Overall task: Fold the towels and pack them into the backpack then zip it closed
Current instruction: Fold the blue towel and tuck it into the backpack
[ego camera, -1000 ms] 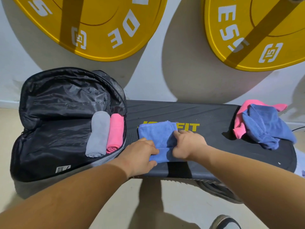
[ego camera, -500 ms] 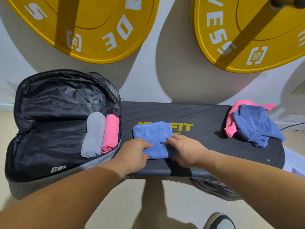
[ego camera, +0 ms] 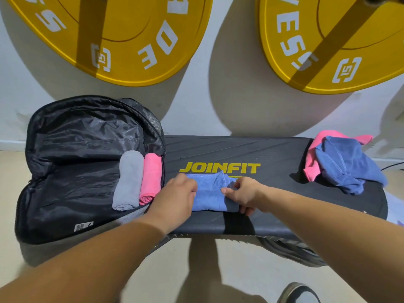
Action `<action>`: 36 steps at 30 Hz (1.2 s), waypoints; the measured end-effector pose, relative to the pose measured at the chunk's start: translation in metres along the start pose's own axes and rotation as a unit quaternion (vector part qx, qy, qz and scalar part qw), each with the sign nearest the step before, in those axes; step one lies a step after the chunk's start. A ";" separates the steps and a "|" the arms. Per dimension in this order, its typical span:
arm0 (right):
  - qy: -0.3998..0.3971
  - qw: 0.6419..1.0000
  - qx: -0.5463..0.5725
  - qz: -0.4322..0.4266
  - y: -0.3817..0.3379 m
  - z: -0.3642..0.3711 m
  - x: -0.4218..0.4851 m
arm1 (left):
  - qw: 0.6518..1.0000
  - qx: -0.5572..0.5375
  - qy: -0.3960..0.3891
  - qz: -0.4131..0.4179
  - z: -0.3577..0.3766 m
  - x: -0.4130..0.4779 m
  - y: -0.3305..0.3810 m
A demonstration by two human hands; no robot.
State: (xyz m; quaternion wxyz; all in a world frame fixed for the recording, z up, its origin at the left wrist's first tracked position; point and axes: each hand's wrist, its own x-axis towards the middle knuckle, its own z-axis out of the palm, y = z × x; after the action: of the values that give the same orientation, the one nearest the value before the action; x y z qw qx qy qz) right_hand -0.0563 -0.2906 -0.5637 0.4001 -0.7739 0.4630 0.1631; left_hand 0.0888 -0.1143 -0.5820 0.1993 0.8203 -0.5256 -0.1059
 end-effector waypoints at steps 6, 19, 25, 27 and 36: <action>0.088 0.984 -0.130 -0.082 0.005 -0.007 0.005 | 0.985 0.124 -0.111 0.039 -0.004 -0.004 0.008; 0.028 0.965 -0.166 -0.203 -0.003 -0.002 -0.004 | 0.905 -0.316 -0.136 -0.249 -0.006 0.005 0.002; 0.096 0.967 -0.180 -0.150 -0.013 0.006 0.014 | 0.997 0.045 -0.041 -0.037 -0.011 0.014 0.003; 0.111 0.962 -0.211 -0.130 -0.016 0.004 0.015 | 0.991 0.102 -0.061 0.063 -0.013 0.013 0.014; 0.224 0.966 -0.119 -0.037 -0.017 -0.011 0.001 | 0.985 0.134 -0.108 -0.032 -0.004 0.022 0.021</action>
State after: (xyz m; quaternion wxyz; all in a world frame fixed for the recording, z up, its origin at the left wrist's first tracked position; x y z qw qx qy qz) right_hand -0.0430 -0.2949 -0.5495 0.1964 -0.8494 0.4892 0.0244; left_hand 0.0822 -0.1416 -0.5685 0.0263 0.8397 -0.5267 -0.1293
